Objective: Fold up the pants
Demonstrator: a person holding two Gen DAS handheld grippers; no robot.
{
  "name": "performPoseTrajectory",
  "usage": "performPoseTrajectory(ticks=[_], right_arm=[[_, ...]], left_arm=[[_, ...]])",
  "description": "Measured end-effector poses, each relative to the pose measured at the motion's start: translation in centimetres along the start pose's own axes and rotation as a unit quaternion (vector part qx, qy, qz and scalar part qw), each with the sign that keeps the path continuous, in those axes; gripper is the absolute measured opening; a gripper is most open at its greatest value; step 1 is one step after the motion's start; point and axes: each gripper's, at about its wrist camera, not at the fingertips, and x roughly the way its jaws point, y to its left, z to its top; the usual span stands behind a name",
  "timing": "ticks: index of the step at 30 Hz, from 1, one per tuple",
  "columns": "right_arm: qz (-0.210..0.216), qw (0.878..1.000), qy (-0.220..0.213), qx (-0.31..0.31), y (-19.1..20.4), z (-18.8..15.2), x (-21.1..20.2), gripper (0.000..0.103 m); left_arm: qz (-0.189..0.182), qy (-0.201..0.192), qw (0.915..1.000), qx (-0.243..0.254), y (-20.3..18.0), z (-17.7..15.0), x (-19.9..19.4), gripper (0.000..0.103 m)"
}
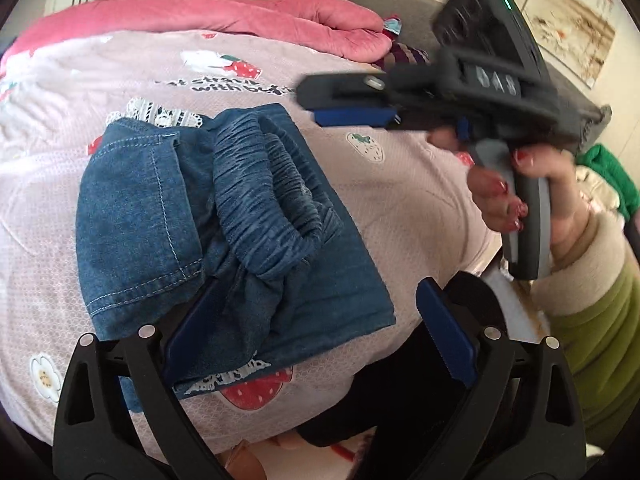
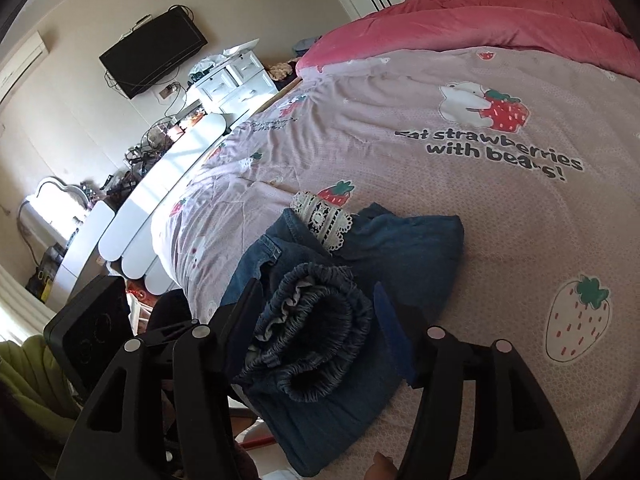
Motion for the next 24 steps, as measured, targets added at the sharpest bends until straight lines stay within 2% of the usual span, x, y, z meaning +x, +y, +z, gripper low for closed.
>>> performPoseTrajectory(ticks=[4, 8, 9, 13, 16, 17, 21, 24], right_arm=[[-0.052, 0.997, 0.041, -0.031, 1.3, 0.6, 2.8, 0.065], [-0.138, 0.983, 0.101, -0.07, 0.7, -0.6, 5.9, 0.066], [-0.132, 0.984, 0.099, -0.066, 0.4, -0.9, 6.0, 0.066], [-0.126, 0.987, 0.084, -0.047, 0.0, -1.4, 4.8, 0.069], [-0.128, 0.989, 0.055, -0.043, 0.5, -1.3, 2.8, 0.076], [-0.138, 0.989, 0.036, -0.05, 0.7, -1.5, 1.8, 0.081], [-0.153, 0.987, -0.013, -0.044, 0.7, -2.3, -0.9, 0.083], [-0.161, 0.985, -0.05, -0.033, 0.7, -3.5, -3.2, 0.088]], left_arm=[[-0.006, -0.001, 1.0, 0.002, -0.1, -0.4, 0.1, 0.091], [-0.02, 0.001, 0.9997, 0.01, -0.2, -0.8, 0.0, 0.091], [-0.025, 0.0, 0.9996, 0.011, -0.2, -0.9, -0.1, 0.091], [-0.042, -0.007, 0.9991, 0.004, 0.3, -0.9, -0.8, 0.091], [-0.054, -0.015, 0.9983, -0.01, 0.8, -0.7, -2.4, 0.093], [-0.051, -0.021, 0.9984, -0.011, 1.0, -0.5, -3.0, 0.093], [0.001, -0.045, 0.9989, -0.007, 2.1, 0.3, -5.5, 0.093], [0.036, -0.065, 0.997, -0.023, 4.2, 1.4, -6.9, 0.093]])
